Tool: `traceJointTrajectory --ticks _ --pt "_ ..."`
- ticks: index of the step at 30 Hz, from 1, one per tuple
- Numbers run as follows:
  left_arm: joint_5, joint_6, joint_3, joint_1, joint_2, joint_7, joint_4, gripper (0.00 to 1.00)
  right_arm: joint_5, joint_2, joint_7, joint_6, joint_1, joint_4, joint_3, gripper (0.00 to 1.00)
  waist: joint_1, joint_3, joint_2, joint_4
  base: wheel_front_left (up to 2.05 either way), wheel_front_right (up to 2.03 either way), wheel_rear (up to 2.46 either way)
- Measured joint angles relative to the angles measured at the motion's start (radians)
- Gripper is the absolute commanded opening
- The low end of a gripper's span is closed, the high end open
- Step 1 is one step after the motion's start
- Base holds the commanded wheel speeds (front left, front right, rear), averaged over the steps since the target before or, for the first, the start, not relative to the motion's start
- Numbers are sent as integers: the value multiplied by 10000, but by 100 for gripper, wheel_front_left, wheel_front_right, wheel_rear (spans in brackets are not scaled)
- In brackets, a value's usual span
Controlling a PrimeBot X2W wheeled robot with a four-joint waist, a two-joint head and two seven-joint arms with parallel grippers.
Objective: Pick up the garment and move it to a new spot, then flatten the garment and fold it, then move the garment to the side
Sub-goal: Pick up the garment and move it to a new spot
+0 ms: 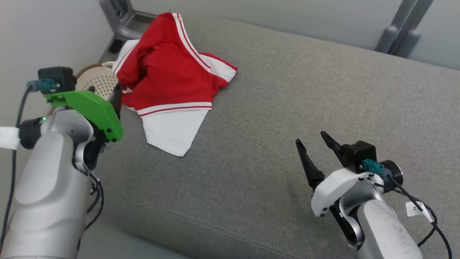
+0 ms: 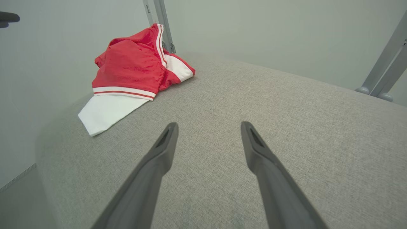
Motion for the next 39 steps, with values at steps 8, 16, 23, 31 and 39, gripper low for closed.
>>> traceJointTrajectory --ticks 8,16,23,31,39 --pt "-286 -81 255 -1239 288 451 888 100 -401 -2 506 0 -11 -1266 -46 100 0 1214 0 -778 0 0 0" --pt "-280 311 351 -2288 619 732 1674 100 -525 -12 633 0 -160 -1845 77 100 1 2543 0 -1546 0 0 0" --pt "-54 1034 410 -2579 907 709 2257 100 -447 -13 552 0 -154 -1843 44 100 1 3310 0 -2106 0 0 0" --pt "92 1122 272 -2603 930 128 2472 0 -326 -12 357 0 -158 -1524 159 100 1 3283 0 -2347 0 0 0" --pt "426 920 -104 -2588 974 -763 2242 0 88 -10 67 0 -52 -894 416 100 1 2487 0 -2302 0 0 0"
